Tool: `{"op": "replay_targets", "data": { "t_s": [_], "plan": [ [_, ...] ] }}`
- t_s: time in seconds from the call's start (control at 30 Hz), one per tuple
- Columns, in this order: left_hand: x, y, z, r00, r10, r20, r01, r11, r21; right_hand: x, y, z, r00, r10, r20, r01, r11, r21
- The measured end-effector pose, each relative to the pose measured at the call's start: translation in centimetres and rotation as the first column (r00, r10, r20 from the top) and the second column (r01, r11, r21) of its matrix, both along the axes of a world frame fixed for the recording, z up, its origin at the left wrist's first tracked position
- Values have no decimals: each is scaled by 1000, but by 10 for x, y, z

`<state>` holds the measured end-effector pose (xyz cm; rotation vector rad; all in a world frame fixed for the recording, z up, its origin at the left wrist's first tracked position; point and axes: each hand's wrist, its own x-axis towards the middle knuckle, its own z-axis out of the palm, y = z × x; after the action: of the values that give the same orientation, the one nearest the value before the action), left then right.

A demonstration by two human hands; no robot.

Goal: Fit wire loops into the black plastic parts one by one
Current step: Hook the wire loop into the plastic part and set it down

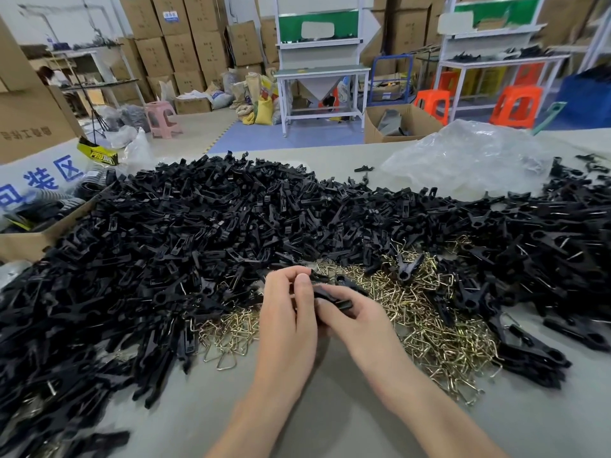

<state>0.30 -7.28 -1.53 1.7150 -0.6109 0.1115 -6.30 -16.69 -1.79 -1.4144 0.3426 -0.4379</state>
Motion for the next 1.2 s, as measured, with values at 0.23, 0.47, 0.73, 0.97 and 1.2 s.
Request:
{"op": "replay_targets", "data": {
  "t_s": [0.23,0.47,0.73,0.97,1.2],
  "plan": [
    [5,3,-1,997,-78,1,78,995,67,-2,-2,5,997,-79,15,75,985,158],
    [18,10,5,1000,5,23,-4,1000,-19,-2,-7,7,995,-93,34,84,977,198],
    [58,50,11,863,464,200,-481,876,43,-3,-12,7,995,-99,21,90,958,272],
    [13,18,23,986,-87,-145,65,986,-154,-4,-12,6,998,-63,22,54,955,291],
    [13,10,12,887,-300,-351,247,950,-189,-2,-10,10,998,-54,23,46,963,267]
  ]
}}
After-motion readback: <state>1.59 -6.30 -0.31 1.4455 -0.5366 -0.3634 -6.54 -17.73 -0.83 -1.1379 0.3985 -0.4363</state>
